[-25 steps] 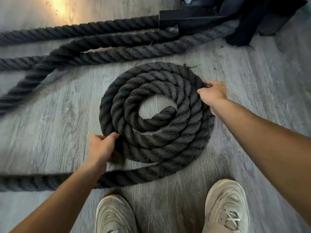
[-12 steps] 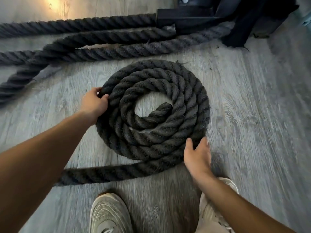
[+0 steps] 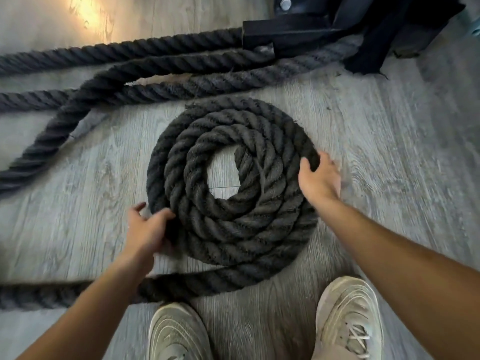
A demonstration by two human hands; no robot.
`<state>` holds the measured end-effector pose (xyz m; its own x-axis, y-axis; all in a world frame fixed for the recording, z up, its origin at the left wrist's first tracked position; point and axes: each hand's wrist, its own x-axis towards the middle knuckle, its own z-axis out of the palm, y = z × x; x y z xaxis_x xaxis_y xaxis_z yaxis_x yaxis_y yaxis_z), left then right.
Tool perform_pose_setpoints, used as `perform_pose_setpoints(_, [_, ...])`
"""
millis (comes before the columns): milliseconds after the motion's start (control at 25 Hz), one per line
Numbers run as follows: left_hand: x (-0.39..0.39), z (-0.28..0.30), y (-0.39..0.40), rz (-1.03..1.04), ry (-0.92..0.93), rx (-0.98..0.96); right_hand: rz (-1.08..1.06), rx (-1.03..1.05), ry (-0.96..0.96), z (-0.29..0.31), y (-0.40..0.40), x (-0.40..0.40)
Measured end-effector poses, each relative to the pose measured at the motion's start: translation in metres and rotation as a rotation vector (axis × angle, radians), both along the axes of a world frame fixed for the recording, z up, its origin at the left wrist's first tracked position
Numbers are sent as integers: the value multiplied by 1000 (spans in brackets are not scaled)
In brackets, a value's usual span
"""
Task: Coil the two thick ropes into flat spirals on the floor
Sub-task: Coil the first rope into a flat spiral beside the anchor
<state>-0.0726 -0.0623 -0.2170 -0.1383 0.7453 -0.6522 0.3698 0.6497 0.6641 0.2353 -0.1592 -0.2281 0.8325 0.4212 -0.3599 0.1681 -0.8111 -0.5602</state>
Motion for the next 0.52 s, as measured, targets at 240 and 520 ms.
perform_pose_setpoints(240, [31,-2,119,-316,77,171,-145,40,140,4,-89,-107])
perform_pose_setpoints(520, [28,-20,121,-298,233,219,51,-3,131,0,-80,-63])
